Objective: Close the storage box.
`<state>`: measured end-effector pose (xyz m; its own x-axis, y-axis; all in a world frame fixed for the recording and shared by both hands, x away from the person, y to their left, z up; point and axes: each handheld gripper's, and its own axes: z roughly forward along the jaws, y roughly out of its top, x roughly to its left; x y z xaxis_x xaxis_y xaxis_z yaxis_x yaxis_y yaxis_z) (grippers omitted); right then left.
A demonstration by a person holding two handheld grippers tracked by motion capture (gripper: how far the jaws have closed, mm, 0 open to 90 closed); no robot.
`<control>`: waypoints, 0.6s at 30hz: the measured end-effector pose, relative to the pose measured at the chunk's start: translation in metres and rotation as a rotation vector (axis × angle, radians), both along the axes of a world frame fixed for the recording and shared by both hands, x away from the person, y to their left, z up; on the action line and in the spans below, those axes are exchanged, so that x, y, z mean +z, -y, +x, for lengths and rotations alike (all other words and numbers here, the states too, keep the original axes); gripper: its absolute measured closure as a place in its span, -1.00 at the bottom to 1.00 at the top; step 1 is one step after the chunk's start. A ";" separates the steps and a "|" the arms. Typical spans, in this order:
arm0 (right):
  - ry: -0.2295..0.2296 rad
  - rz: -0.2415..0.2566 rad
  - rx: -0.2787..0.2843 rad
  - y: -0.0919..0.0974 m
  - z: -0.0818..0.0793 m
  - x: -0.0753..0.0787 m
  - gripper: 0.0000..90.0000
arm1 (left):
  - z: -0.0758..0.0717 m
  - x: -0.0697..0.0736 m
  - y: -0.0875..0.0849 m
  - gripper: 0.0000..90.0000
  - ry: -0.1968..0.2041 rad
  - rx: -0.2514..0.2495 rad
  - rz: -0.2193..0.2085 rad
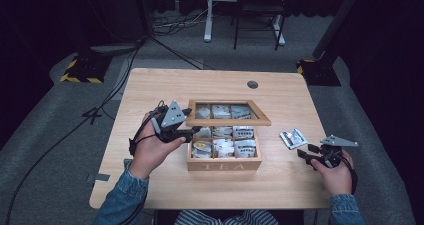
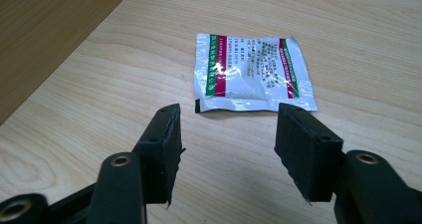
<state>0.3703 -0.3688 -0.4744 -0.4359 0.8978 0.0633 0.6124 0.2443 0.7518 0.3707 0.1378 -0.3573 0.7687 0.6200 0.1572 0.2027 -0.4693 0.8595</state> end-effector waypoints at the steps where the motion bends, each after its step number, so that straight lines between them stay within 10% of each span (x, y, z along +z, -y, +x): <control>1: -0.001 -0.001 -0.002 -0.001 0.001 0.000 0.00 | -0.001 0.000 0.000 -0.10 -0.001 -0.001 -0.001; 18: 0.005 0.007 0.021 -0.006 0.014 0.003 -0.01 | -0.014 -0.007 -0.003 -0.21 -0.110 0.002 0.046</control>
